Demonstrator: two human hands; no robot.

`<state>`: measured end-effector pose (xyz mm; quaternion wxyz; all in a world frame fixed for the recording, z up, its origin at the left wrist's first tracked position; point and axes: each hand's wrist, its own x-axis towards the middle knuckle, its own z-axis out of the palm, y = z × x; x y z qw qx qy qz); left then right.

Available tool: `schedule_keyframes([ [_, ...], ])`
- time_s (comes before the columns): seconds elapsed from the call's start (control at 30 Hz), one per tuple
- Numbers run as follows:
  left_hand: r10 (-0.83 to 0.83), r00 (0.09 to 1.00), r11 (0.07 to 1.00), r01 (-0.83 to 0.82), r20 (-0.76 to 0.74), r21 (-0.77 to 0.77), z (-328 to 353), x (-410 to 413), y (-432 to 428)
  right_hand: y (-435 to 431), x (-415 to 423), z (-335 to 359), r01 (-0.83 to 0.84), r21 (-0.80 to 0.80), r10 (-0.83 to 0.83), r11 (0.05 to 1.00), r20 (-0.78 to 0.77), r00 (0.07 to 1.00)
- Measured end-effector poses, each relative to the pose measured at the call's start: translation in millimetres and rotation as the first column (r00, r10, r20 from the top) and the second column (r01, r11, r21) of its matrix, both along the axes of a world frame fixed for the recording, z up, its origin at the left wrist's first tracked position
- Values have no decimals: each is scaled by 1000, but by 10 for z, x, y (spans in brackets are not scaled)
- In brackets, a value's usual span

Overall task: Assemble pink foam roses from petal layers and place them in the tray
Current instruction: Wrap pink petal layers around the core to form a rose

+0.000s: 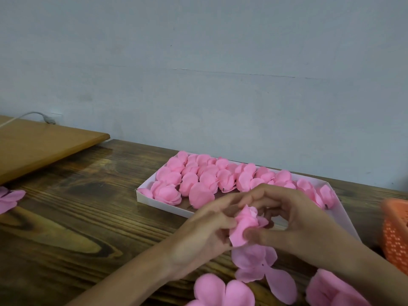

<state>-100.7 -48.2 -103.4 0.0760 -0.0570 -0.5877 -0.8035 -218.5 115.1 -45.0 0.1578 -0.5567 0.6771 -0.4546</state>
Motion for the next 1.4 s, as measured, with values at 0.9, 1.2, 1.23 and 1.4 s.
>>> schedule_keyframes([
  [0.9,139,985,830,-170,-98,-531,-65,56,85,74,108,133,9,120,49,993,-473,880],
  [1.2,185,961,770,-271,-204,-578,-77,34,109,32,260,80,118,81,-35,990,-665,746],
  [1.23,191,957,763,-284,-218,-580,-79,36,107,33,261,64,115,68,-41,991,-663,747],
  [1.4,220,929,688,-363,-296,-629,-96,29,102,15,269,52,83,68,-12,994,-699,715],
])
